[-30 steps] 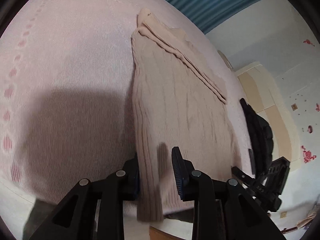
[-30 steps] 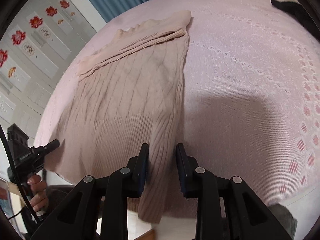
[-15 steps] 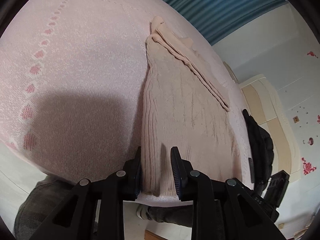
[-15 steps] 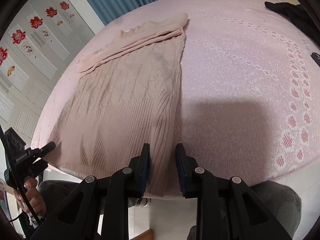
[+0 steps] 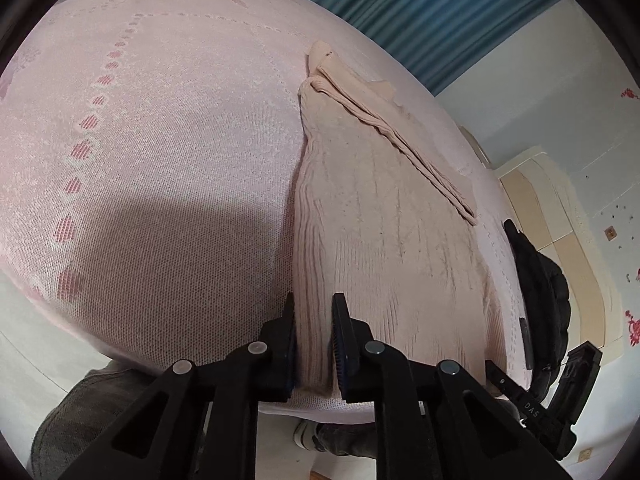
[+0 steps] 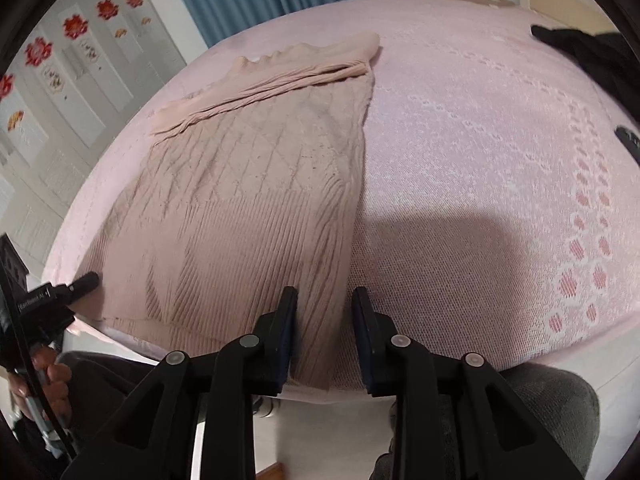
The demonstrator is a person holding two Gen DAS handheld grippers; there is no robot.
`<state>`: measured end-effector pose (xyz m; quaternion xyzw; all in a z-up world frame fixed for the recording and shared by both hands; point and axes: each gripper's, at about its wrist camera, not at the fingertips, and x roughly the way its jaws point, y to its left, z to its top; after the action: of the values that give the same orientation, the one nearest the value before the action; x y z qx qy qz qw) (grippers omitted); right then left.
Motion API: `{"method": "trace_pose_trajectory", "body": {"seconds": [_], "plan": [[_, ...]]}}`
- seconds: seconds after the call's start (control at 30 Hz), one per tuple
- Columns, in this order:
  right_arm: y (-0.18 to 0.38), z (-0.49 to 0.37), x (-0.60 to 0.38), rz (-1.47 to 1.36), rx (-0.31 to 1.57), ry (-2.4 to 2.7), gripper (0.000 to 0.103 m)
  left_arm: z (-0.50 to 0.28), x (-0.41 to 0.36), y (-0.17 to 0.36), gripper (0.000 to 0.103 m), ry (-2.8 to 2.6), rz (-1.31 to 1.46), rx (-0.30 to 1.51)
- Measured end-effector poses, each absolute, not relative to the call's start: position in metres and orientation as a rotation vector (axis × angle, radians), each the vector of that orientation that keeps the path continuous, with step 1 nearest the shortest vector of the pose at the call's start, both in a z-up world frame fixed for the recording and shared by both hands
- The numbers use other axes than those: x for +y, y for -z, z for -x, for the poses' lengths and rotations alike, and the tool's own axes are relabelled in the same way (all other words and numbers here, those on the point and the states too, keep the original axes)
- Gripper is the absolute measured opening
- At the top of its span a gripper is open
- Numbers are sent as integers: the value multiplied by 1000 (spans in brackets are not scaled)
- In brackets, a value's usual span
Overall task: Fold small clothes
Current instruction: 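Lift the hem with both tools and fold it toward the collar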
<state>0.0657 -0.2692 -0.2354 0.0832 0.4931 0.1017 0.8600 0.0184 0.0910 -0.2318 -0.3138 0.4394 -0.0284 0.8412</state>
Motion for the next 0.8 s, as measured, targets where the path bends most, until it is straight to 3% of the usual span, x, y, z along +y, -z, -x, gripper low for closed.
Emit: {"method": "trace_pose_trajectory", "body": {"seconds": [0.2,0.57,0.8], "plan": [[237,-65,-280,-299,1005,-207,33,-18,88,233,13,61,663,944],[233,-65,-275,-243,1048,-243,39,-11,100,243,13,83,792,957],[234,-67,-275,-233,1056,-225,24,-13,95,242,13,70,768,967]]}}
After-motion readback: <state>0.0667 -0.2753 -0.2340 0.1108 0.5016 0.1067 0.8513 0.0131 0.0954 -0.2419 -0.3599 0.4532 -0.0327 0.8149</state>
